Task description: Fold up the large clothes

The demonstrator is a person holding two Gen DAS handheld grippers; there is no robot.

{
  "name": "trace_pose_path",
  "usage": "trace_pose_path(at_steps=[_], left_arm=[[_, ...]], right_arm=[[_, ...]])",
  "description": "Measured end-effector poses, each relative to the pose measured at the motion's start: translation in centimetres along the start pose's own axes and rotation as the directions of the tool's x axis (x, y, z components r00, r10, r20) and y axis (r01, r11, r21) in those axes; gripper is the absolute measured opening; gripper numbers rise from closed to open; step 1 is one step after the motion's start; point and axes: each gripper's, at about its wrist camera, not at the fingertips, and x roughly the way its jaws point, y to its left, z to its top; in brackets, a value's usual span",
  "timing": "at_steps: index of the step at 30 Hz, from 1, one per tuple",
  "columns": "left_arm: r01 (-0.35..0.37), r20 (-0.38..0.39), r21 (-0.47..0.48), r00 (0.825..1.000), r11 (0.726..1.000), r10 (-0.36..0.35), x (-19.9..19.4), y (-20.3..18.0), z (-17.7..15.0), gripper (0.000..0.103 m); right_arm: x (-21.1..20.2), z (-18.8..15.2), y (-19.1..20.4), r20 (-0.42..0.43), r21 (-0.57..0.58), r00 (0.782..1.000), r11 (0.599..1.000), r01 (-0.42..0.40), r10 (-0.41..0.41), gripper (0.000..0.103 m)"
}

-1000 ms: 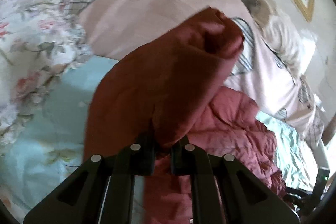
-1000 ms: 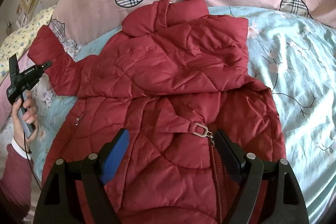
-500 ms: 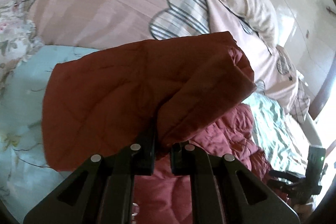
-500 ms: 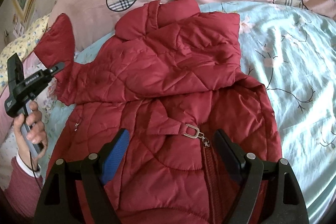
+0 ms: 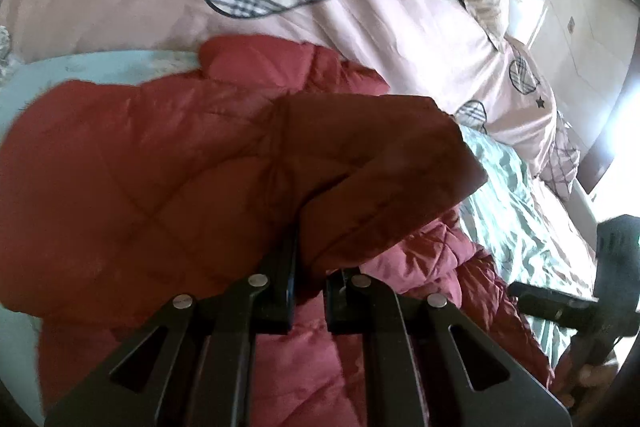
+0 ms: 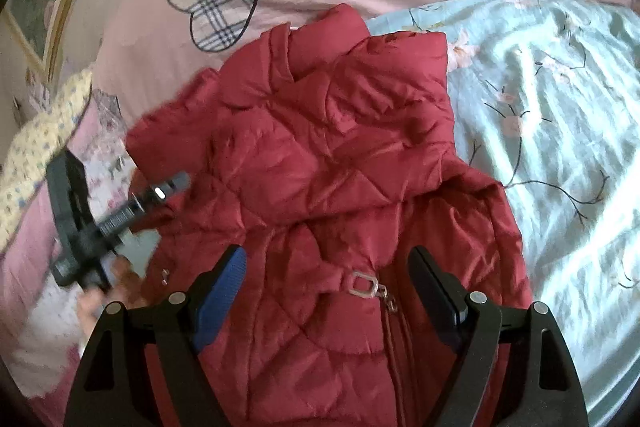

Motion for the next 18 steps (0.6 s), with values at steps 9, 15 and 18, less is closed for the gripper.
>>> trace_pose_path(at_steps=[9,15,18], left_arm=[[-0.024,-0.048,0.114,0.998,0.993,0.03,3.6,-4.8,-2.4,0.008],[-0.024,-0.052,0.119,0.998,0.993,0.031,4.1,-5.4,-2.7,0.008],[-0.019,-0.059,0.114,0.998,0.993,0.026,4.3,-5.3,-2.6,0.008]], right_arm=[[2.0,4.4,-1.5,0.011,0.168,0.983,0.969,-0.182,0.183,0.086],[5.8,6.4,-3.3,0.001,0.314,0.96,0.911,-0.268,0.282,0.082],[8.0,6.7,-3.4,-0.027,0.343,0.953,0.898,-0.275,0.302,0.04]])
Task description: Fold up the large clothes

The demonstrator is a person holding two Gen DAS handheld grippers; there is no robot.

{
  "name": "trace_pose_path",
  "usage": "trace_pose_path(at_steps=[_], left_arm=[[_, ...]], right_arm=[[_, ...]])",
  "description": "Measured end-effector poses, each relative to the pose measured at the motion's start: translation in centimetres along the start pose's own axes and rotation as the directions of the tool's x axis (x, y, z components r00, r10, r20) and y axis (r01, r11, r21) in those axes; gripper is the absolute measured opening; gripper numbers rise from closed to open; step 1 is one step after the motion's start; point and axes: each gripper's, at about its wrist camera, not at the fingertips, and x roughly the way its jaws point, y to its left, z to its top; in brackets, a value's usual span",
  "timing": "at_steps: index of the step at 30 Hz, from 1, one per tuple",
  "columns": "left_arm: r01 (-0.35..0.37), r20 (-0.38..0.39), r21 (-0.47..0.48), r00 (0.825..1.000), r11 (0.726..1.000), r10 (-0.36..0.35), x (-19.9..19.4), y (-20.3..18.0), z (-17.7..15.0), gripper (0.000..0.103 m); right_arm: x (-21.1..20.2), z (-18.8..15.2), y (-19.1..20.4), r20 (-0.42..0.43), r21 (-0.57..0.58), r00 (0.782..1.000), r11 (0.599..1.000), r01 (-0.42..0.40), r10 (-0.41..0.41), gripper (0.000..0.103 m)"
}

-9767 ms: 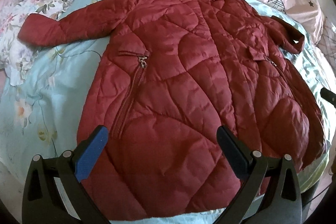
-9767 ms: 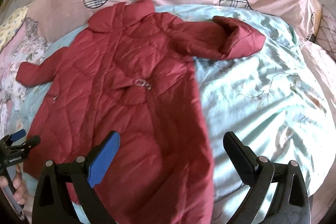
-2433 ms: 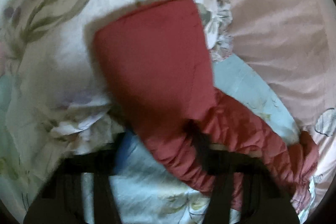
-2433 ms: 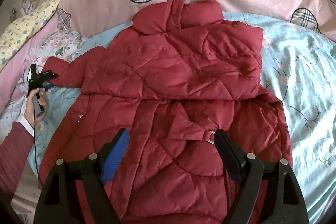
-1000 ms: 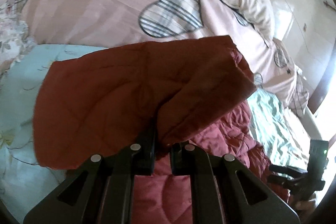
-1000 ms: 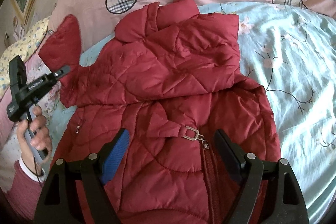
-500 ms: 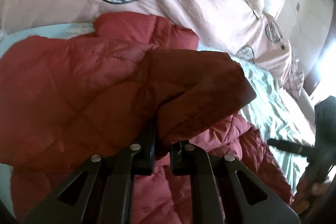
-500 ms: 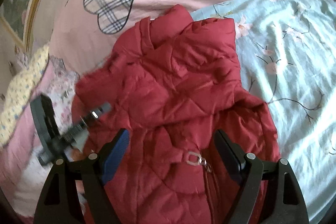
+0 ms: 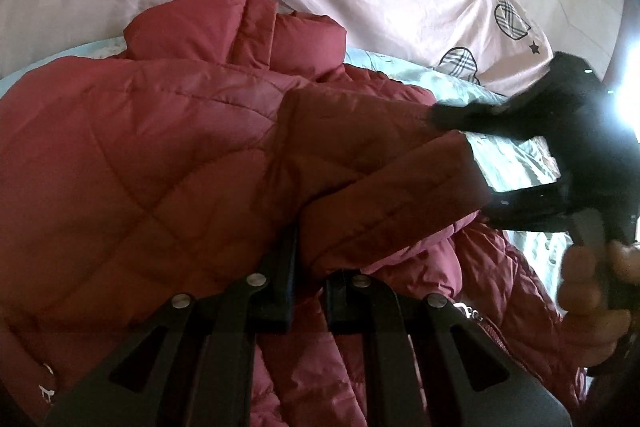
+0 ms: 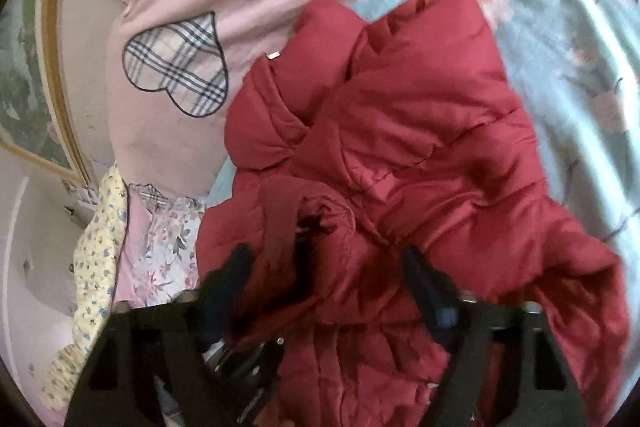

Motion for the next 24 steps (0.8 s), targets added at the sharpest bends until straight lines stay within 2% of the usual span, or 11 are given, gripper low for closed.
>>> trace_pose_path(at_steps=[1,3,4,6,7,12,18,22,24], left_arm=[[-0.003,-0.006,0.002,1.0,1.0,0.003,0.2,-0.1,0.0,0.009],[-0.002,-0.017,0.005,1.0,1.0,0.002,0.4,-0.1,0.0,0.012],[0.021,-0.023,0.007,1.0,1.0,-0.02,0.4,0.0,0.0,0.015],[0.069,-0.041,0.004,0.997,0.998,-0.069,-0.1,0.4,-0.1,0.036],[0.088,-0.044,-0.002,0.995,0.996,-0.087,-0.4,0.7,-0.2,0.04],[0.118,-0.033,-0.035,0.992,0.992,-0.119,-2.8,2.5,-0.8,0.041],[0.049,0.02,-0.059,0.999,0.997,-0.048,-5.8,6.0,1.0,0.041],[-0.035,0.042,-0.059,0.998,0.998,0.037,-6.1,8.4,3.0,0.041],[-0.061,0.029,-0.084,0.998,0.995,0.064,-5.3,10.0,3.9,0.041]], right_arm=[[0.3,0.1,-0.2,-0.007,0.006,1.0,1.0,-0.009,0.009,0.017],[0.8,0.0,-0.2,-0.006,0.009,1.0,1.0,0.004,-0.004,0.013],[0.8,0.0,0.1,0.004,-0.008,1.0,1.0,0.015,-0.015,0.01],[0.3,0.0,0.5,0.034,-0.038,0.999,0.999,0.035,-0.034,0.009],[0.0,0.1,0.5,0.046,-0.047,0.998,0.998,0.042,-0.039,0.009],[-1.5,0.3,0.9,0.095,-0.105,0.991,0.989,0.099,-0.089,0.008],[-4.1,0.7,1.3,0.17,-0.19,0.967,0.957,0.221,-0.19,0.008],[-4.7,1.2,0.9,0.195,-0.222,0.948,0.93,0.293,-0.253,0.008],[-4.6,1.2,0.7,0.209,-0.247,0.934,0.909,0.336,-0.288,0.008]])
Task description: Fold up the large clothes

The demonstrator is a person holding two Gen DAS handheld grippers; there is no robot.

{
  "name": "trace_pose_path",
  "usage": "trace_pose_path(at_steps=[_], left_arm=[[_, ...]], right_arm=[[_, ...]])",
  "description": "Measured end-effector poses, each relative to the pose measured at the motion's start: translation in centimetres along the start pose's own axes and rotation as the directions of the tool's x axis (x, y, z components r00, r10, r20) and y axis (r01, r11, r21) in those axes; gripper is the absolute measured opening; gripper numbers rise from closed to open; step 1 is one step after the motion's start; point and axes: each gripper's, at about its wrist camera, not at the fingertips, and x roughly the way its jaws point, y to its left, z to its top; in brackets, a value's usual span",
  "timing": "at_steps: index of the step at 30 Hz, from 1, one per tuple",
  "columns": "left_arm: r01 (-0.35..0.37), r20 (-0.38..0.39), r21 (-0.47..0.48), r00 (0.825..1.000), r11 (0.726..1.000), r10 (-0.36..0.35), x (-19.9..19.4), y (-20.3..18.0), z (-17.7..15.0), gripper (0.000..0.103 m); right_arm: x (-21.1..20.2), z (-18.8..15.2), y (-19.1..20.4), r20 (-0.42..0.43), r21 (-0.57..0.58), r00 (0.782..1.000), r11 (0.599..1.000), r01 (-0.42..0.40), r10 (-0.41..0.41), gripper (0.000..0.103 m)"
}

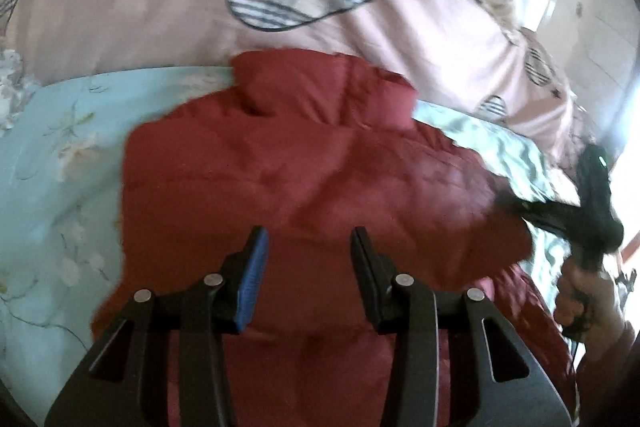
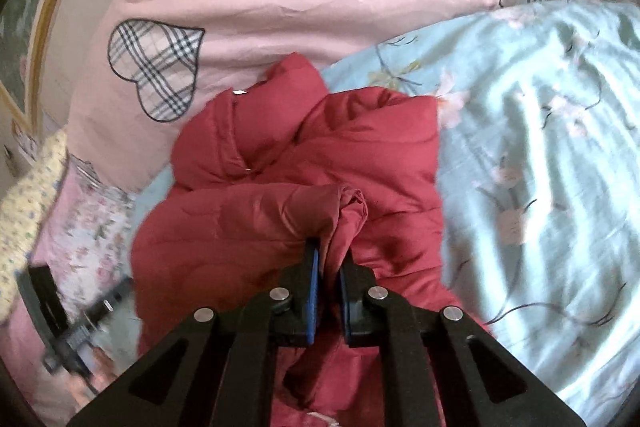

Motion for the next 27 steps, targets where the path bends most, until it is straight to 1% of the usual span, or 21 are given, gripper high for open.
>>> trace_pose_path(at_steps=[2,5,6,8,9,11,14,15,16,17,18,19,21,22,23,24,25,26,27], left_arm=[[-0.018,-0.019,-0.02,1.0,1.0,0.018,1.2,1.1,0.4,0.041],[-0.015,-0.066,-0.027,0.998,1.0,0.013,3.2,1.9,-0.1,0.04],[-0.027,-0.081,-0.02,0.996,0.999,0.026,3.8,2.0,-0.4,0.04],[-0.062,-0.099,-0.003,0.993,0.998,0.061,4.8,1.8,-1.1,0.041],[-0.068,-0.099,-0.003,0.993,0.998,0.068,5.0,1.8,-1.3,0.041],[-0.087,-0.1,0.002,0.991,0.996,0.086,5.2,1.7,-1.8,0.041],[-0.095,-0.099,-0.001,0.991,0.995,0.094,5.3,1.8,-2.0,0.041],[-0.099,-0.099,0.0,0.99,0.995,0.098,5.3,1.8,-2.0,0.041],[-0.104,-0.099,0.003,0.99,0.995,0.104,5.3,1.7,-2.0,0.041],[-0.112,-0.097,0.008,0.989,0.994,0.112,5.3,1.6,-2.0,0.041],[-0.118,-0.096,0.008,0.988,0.993,0.118,5.4,1.6,-2.0,0.041],[-0.122,-0.095,0.009,0.988,0.993,0.122,5.4,1.6,-2.0,0.041],[-0.129,-0.095,0.011,0.987,0.992,0.129,5.5,1.5,-2.0,0.041],[-0.132,-0.095,0.013,0.987,0.991,0.132,5.6,1.5,-2.0,0.041],[-0.132,-0.096,0.016,0.986,0.991,0.133,5.7,1.4,-2.0,0.041],[-0.132,-0.096,0.021,0.986,0.991,0.134,5.7,1.4,-2.0,0.041],[-0.132,-0.098,0.025,0.986,0.991,0.134,5.7,1.4,-2.0,0.041],[-0.131,-0.101,0.032,0.986,0.991,0.134,5.5,1.4,-2.0,0.041],[-0.128,-0.103,0.036,0.986,0.991,0.131,5.4,1.4,-2.0,0.041]], right_arm=[[0.5,-0.2,-0.2,0.0,-0.014,1.0,1.0,0.016,-0.016,0.008],[1.5,-0.6,-0.6,-0.008,-0.015,1.0,0.999,0.028,-0.028,0.009],[1.8,-0.7,-0.6,-0.01,-0.017,0.999,0.999,0.03,-0.03,0.01],[1.7,-0.8,-0.4,-0.008,-0.021,0.999,0.999,0.037,-0.037,0.019],[1.3,-0.9,-0.2,0.005,-0.023,0.999,0.998,0.054,-0.054,0.021],[0.0,-0.8,0.2,0.047,-0.024,0.995,0.996,0.084,-0.083,0.021],[-3.1,-0.7,1.3,0.156,-0.031,0.98,0.991,0.129,-0.123,0.022],[-4.1,-0.8,2.0,0.186,-0.041,0.975,0.991,0.127,-0.117,0.022],[-4.4,-0.8,2.6,0.194,-0.054,0.976,0.992,0.115,-0.102,0.022],[-4.4,-0.9,3.3,0.189,-0.077,0.979,0.992,0.097,-0.081,0.022],[-4.0,-1.0,4.2,0.167,-0.107,0.984,0.991,0.084,-0.065,0.024],[-3.2,-1.3,5.0,0.132,-0.137,0.989,0.987,0.082,-0.064,0.024],[-1.5,-2.0,6.2,0.087,-0.19,0.993,0.977,0.096,-0.08,0.023],[-0.1,-2.5,6.6,0.063,-0.23,0.991,0.965,0.126,-0.114,0.025],[0.7,-2.9,6.6,0.051,-0.245,0.988,0.958,0.151,-0.143,0.025],[2.1,-3.2,6.3,0.03,-0.256,0.979,0.946,0.2,-0.2,0.025],[2.9,-3.4,5.9,0.012,-0.263,0.973,0.938,0.227,-0.232,0.025],[3.9,-3.6,5.4,-0.001,-0.268,0.965,0.93,0.252,-0.262,0.025],[4.1,-3.8,4.8,-0.001,-0.268,0.962,0.927,0.263,-0.274,0.024]])
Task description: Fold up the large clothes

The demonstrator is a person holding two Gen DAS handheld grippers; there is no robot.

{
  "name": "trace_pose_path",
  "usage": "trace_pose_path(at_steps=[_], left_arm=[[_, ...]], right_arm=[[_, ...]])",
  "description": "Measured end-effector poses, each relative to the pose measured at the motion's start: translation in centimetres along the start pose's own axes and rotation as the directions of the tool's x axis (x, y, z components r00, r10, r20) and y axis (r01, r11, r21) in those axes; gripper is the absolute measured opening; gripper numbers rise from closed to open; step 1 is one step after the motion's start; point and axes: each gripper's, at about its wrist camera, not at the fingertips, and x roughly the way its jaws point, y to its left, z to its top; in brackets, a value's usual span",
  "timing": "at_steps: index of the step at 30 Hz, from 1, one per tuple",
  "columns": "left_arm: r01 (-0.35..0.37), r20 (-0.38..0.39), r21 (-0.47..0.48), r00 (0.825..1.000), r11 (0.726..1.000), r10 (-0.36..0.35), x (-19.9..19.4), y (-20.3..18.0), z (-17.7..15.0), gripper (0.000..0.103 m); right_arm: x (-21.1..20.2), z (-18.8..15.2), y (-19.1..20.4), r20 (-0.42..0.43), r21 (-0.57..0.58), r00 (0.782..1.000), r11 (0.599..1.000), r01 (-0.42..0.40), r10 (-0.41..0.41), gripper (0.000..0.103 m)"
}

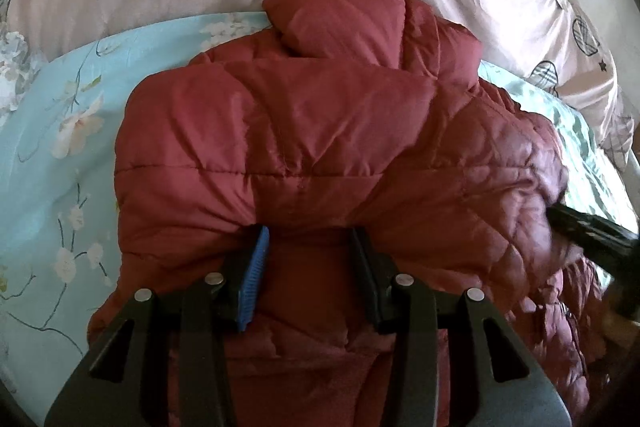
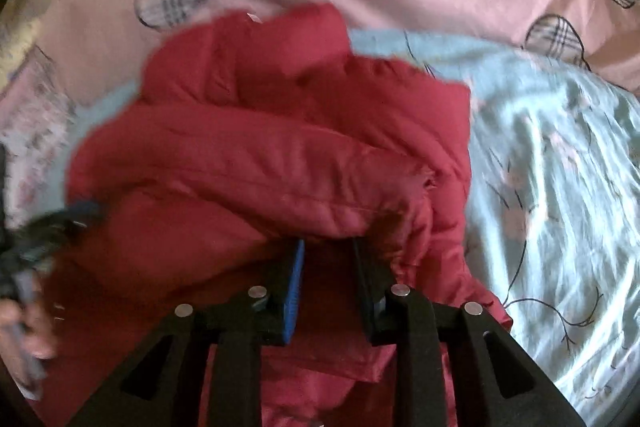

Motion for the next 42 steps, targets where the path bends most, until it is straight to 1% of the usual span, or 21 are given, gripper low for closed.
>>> trace_pose_path(at_steps=[2,4,5,7,9,12,15,17,18,20,23,28,33,35,38,40,42], left_arm=[[0.011,-0.009,0.011,1.0,1.0,-0.011,-0.5,0.1,0.0,0.041],[0.032,0.005,0.031,0.999,0.999,-0.032,-1.8,0.1,-0.1,0.041],[0.028,0.025,0.05,0.999,0.998,-0.03,-2.7,0.0,-0.2,0.041],[-0.002,0.034,0.068,0.999,0.998,0.0,-3.2,0.1,-0.4,0.041],[-0.015,-0.004,0.052,1.0,0.999,0.015,-2.4,0.7,-0.6,0.041],[-0.002,-0.029,0.013,1.0,1.0,0.003,-1.1,1.7,-0.9,0.041],[-0.006,-0.03,-0.008,1.0,1.0,0.006,-0.7,1.8,-1.0,0.041],[-0.008,-0.028,-0.013,1.0,1.0,0.008,-0.6,1.7,-1.0,0.041],[-0.007,-0.027,-0.013,1.0,1.0,0.007,-0.5,1.7,-1.1,0.041],[-0.002,-0.027,-0.015,1.0,1.0,0.001,-0.4,1.8,-1.2,0.041],[0.007,-0.03,-0.022,1.0,1.0,-0.008,-0.3,2.1,-1.2,0.041],[0.007,-0.03,-0.024,1.0,1.0,-0.007,-0.2,2.0,-1.2,0.041],[0.017,-0.034,-0.038,0.999,0.999,-0.019,-0.3,2.2,-1.0,0.041],[0.035,-0.033,-0.055,0.999,0.998,-0.037,-0.9,2.4,-1.0,0.041],[0.048,-0.027,-0.073,0.998,0.996,-0.05,-2.0,2.9,-1.2,0.042],[0.041,-0.018,-0.081,0.999,0.996,-0.043,-2.9,3.1,-1.5,0.043],[0.028,-0.009,-0.083,1.0,0.996,-0.029,-3.9,3.3,-2.0,0.044]], right_arm=[[0.8,-0.3,-1.0,-0.004,0.022,1.0,1.0,-0.013,0.013,0.024],[1.1,-0.3,-1.4,-0.005,0.046,1.0,0.999,-0.023,0.024,0.023],[1.1,-0.3,-1.5,-0.006,0.046,1.0,0.999,-0.022,0.023,0.023],[1.3,-0.4,-1.6,-0.003,0.038,1.0,0.999,-0.018,0.018,0.023],[1.6,-0.3,-1.6,-0.002,0.039,1.0,0.999,-0.02,0.02,0.023],[0.9,-0.4,-1.4,-0.004,0.047,1.0,0.999,-0.021,0.021,0.024],[-0.4,-0.3,-1.0,0.013,0.048,1.0,0.999,-0.008,0.008,0.027],[-0.7,-0.4,-0.8,0.015,0.028,1.0,1.0,0.009,-0.009,0.027],[-0.5,-0.5,-0.9,0.007,0.025,1.0,1.0,0.011,-0.012,0.024],[0.6,-0.7,-1.4,-0.016,0.034,1.0,0.999,0.003,-0.003,0.023],[1.2,-0.7,-1.8,-0.018,0.051,1.0,0.999,-0.012,0.013,0.023],[1.4,-0.7,-2.1,-0.02,0.067,0.999,0.997,-0.032,0.034,0.023],[1.2,-0.7,-2.0,-0.02,0.071,0.999,0.997,-0.028,0.03,0.023],[0.9,-0.6,-2.0,-0.028,0.084,0.999,0.996,-0.031,0.033,0.026],[-0.7,-0.4,-2.0,-0.032,0.104,0.998,0.994,-0.045,0.048,0.029],[-2.0,-0.5,-1.8,-0.023,0.101,0.999,0.994,-0.047,0.049,0.04],[-3.6,-0.8,-1.6,-0.016,0.09,0.999,0.995,-0.039,0.041,0.044]])
